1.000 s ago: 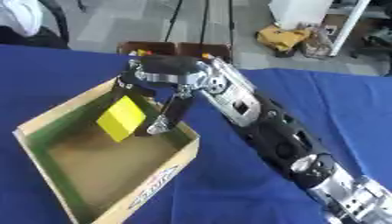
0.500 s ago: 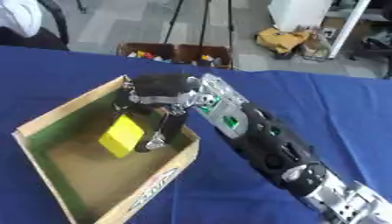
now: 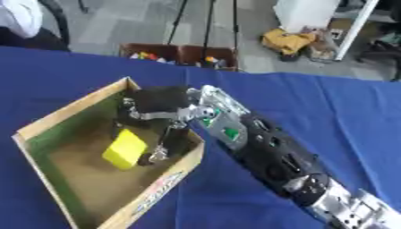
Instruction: Pick up objects on the table and place them in the box.
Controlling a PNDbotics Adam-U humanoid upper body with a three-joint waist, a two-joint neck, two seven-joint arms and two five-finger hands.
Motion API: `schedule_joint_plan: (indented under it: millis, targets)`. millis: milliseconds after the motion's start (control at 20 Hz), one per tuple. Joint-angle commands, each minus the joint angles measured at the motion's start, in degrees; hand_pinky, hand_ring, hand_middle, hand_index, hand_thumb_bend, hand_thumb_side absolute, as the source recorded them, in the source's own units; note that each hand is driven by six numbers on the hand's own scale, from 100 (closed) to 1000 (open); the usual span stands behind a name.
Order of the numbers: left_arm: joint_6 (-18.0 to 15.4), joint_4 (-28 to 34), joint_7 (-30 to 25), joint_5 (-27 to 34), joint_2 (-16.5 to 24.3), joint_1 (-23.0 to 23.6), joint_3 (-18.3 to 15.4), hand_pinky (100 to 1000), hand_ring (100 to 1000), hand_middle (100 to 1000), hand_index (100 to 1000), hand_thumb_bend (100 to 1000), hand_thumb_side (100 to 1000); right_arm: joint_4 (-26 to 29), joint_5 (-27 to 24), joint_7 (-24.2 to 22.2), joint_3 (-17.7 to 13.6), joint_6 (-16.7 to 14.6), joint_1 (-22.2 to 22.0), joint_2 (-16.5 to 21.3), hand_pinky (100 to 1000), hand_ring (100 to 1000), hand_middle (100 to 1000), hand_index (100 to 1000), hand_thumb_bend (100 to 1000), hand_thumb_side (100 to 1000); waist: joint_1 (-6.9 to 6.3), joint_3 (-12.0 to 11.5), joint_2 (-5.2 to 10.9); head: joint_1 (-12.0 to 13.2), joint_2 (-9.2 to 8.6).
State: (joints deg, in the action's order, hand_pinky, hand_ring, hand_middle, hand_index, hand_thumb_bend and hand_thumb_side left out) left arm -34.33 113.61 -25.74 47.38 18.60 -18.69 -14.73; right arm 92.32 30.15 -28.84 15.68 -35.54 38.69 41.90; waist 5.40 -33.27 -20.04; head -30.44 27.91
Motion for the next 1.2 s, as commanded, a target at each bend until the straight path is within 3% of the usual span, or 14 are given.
schedule_joint_plan:
  millis: [50, 200, 350, 500, 850, 1050, 1100, 1150, 1200]
  targets:
    - [0.1, 0.98, 0.15, 0.03, 0.84, -0.62, -0.49, 688, 724, 865, 952, 100, 910, 0.18, 0.97, -0.74, -0.09, -1.41, 0.29, 0.56, 812, 754, 294, 543, 100, 113, 0.57, 0.04, 0.02, -0.22, -0.68]
    - [0.18, 0.98, 0.26, 0.01, 0.85, -0.71, -0.51, 688, 724, 865, 952, 100, 911, 0.38, 0.97, -2.07, -0.18, -2.15, 0.04, 0.47, 826, 778, 341, 578, 100, 129, 0.6, 0.17, 0.01, -0.19, -0.73]
    - [0.17, 0.98, 0.37, 0.02, 0.86, -0.74, -0.53, 687, 724, 864, 952, 100, 911, 0.5, 0.24, -4.58, -0.17, -3.29, -0.25, 0.25, 881, 857, 530, 709, 469, 437, 0.61, 0.12, 0.03, -0.21, -0.6]
    - [0.26, 0.98, 0.52, 0.05, 0.91, -0.75, -0.56, 687, 724, 864, 952, 100, 911, 1.09, -2.23, -6.52, -0.92, -4.38, -0.32, 0.29, 916, 913, 684, 803, 540, 649, 0.65, 0.27, 0.14, -0.26, -0.52]
    - [0.54, 0.98, 0.97, -0.07, 1.05, -0.79, -0.68, 686, 724, 862, 952, 100, 911, 4.0, -8.4, -8.17, -3.37, -3.81, -0.9, 1.7, 931, 942, 718, 815, 597, 718, 0.69, 0.87, 0.37, 0.0, -0.69]
    - [0.5, 0.98, 1.12, -0.13, 1.2, -0.69, -0.69, 686, 724, 861, 951, 100, 910, 6.74, -12.96, -7.92, -4.99, -2.36, -1.34, 2.89, 933, 941, 677, 806, 576, 749, 0.56, 1.28, 0.53, 0.19, -0.69]
    - [0.47, 0.98, 1.14, -0.15, 1.23, -0.63, -0.71, 686, 724, 861, 951, 100, 910, 7.78, -14.45, -7.53, -5.53, -1.79, -1.45, 3.32, 933, 940, 670, 804, 568, 810, 0.53, 1.4, 0.57, 0.24, -0.71]
    - [0.45, 0.98, 1.14, -0.18, 1.26, -0.58, -0.72, 686, 723, 861, 951, 100, 910, 8.88, -15.95, -7.09, -6.05, -1.13, -1.59, 3.76, 933, 941, 667, 804, 568, 757, 0.52, 1.51, 0.59, 0.29, -0.73]
    - [0.45, 0.98, 1.14, -0.23, 1.28, -0.53, -0.73, 686, 723, 861, 951, 100, 910, 10.19, -17.81, -6.44, -6.64, -0.26, -1.73, 4.18, 934, 940, 647, 796, 550, 758, 0.5, 1.65, 0.62, 0.34, -0.71]
